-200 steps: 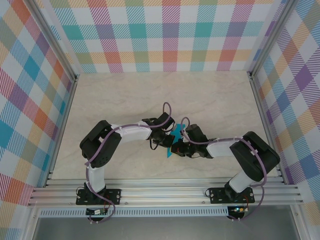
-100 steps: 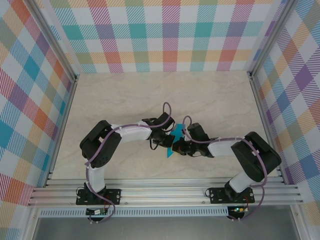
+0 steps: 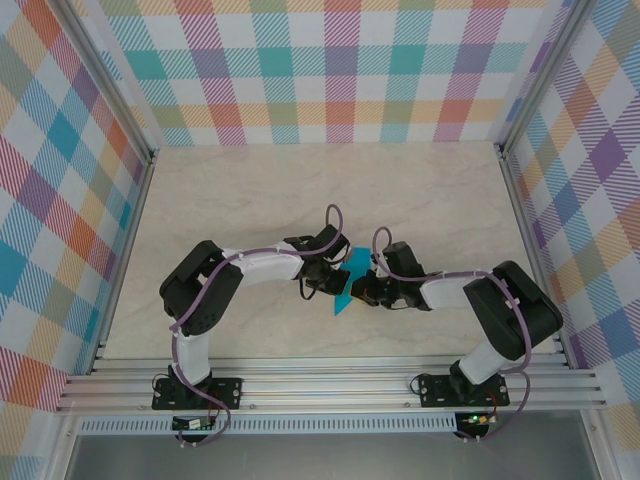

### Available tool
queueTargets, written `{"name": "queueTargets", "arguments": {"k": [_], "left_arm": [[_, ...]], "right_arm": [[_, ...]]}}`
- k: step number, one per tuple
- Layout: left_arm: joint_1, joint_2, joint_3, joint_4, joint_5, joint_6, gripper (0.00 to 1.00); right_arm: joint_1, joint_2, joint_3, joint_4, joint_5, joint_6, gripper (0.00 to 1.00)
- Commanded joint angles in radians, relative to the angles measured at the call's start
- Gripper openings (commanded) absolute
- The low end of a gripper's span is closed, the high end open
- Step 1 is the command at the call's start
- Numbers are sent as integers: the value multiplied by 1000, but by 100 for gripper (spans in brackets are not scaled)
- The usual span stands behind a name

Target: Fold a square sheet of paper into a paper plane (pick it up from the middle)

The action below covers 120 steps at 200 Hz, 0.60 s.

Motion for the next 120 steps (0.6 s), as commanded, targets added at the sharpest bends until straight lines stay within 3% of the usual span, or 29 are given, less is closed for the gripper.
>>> {"name": "queueTargets", "arguments": {"k": [1,37,84,120], "left_arm": [[-1,74,-24,-19,4,17,0],[-1,76,-27,-22,3,20,0],[-1,73,-26,-24,-1,22,0],[-1,76,-23,-21,0,21,0]], "right_arm": [[-4,16,5,-53,40,-50,7],[-9,38,4,-49,18,-53,8],[-63,-79,44,-111,-33,-77,9],[-95,-36,78,-108,-79,-98,9]]}}
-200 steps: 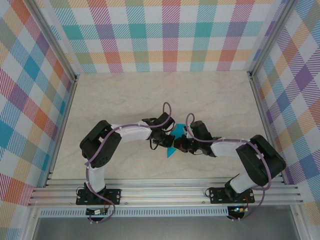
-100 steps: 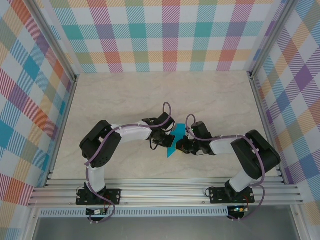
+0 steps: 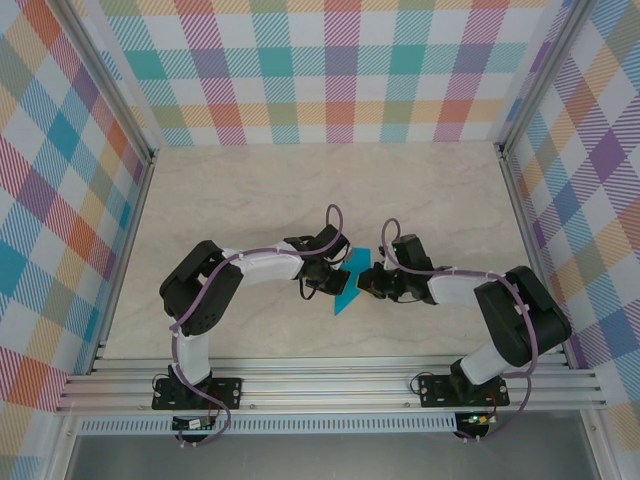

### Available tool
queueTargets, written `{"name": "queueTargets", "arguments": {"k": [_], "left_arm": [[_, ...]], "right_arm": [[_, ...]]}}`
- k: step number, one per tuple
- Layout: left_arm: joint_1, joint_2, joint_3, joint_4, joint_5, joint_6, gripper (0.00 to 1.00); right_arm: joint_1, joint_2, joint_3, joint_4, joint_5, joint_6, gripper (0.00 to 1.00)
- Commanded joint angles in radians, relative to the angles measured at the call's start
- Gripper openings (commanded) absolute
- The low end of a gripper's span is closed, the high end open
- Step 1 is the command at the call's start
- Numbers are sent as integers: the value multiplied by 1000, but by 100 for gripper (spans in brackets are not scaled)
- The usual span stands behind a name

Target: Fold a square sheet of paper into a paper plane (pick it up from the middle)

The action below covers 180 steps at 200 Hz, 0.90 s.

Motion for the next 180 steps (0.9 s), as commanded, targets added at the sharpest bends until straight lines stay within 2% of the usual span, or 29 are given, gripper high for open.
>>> {"name": "queueTargets", "arguments": {"k": [1,32,66,91,131,180], "left_arm": [[-2,76,-23,-21,0,17,0],[-2,79,-20,-24,2,18,0],[-1,77,-24,-25,2,20,0],[-1,77,-27,-28,1,27,0],[-2,75,-29,-28,2,27,0],[-1,79,-23,-30,2,28,0]], "right_arm": [[-12,23,38,-18,-54,-38,9],[-16,95,57,-15,-43,-53,9],[-23,136,33,-52,32,-82,9],[-32,133,38,-51,11,-73,9],[-72,41,62,-65,-54,-68,10],[-82,118,117,-105,-67,-115,9]]}}
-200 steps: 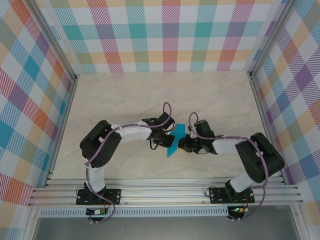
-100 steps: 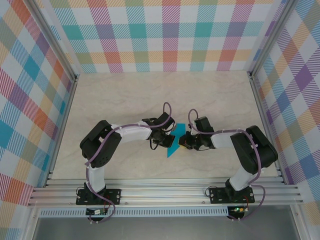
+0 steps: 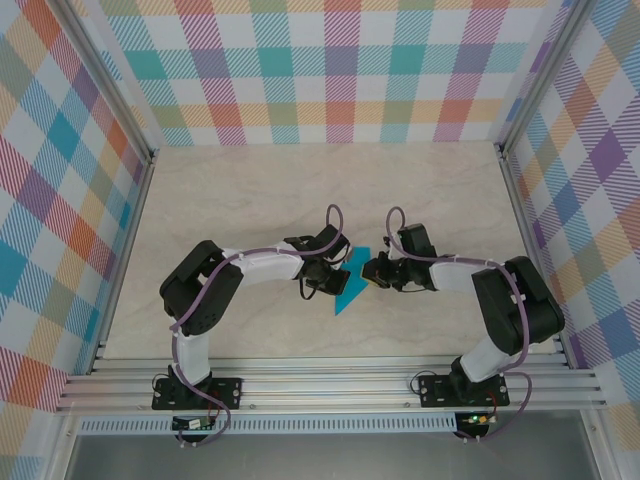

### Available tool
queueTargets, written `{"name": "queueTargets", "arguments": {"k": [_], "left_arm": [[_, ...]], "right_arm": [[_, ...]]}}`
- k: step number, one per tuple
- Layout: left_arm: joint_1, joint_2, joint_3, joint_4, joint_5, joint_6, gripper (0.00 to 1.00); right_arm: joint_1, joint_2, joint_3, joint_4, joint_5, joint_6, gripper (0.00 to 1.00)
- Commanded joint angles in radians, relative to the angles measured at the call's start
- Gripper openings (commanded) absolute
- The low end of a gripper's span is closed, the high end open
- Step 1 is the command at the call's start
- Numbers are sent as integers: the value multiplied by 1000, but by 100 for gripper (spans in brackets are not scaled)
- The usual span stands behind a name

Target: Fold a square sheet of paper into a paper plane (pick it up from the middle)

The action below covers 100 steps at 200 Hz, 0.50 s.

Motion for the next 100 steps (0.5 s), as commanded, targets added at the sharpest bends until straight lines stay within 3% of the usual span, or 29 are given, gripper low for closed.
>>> {"name": "queueTargets", "arguments": {"k": [1,68,100], "left_arm": [[-1,77,-24,-31,2,24,0],[-2,80,-31,-31,3,26,0],[-1,77,-33,-34,3,28,0]], "right_arm": [[-2,48,25,-29,-23,-38,9],[-38,126,-3,8,15,-46,9],[-53,47,-1,0,-23,-42,10]]}}
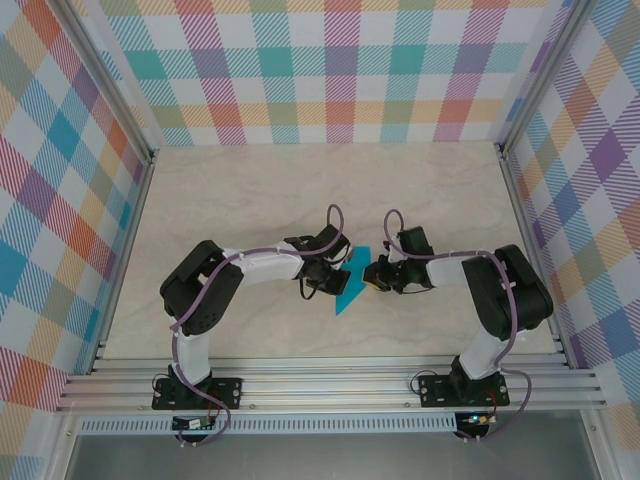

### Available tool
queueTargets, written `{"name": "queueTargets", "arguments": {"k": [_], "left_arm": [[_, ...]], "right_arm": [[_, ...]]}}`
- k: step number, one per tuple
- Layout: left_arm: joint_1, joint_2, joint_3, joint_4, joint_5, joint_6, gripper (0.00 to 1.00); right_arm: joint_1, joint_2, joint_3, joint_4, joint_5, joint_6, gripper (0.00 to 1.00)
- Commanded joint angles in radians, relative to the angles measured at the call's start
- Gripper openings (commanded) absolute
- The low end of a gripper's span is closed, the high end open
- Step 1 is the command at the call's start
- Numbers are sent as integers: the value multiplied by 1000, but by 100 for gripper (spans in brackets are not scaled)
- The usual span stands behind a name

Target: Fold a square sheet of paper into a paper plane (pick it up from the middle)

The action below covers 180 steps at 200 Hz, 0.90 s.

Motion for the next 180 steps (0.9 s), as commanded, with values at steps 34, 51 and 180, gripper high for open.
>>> {"name": "queueTargets", "arguments": {"k": [34,51,180], "left_arm": [[-1,76,-35,-35,1,18,0],[-1,76,-34,-37,0,18,0],[-1,72,-31,-44,-5,21,0]], "right_arm": [[-52,-68,-3,-3,-51,-47,10],[-53,-39,-4,14,-69,-47,10],[-51,-87,10,-74,-39,-77,11]]}}
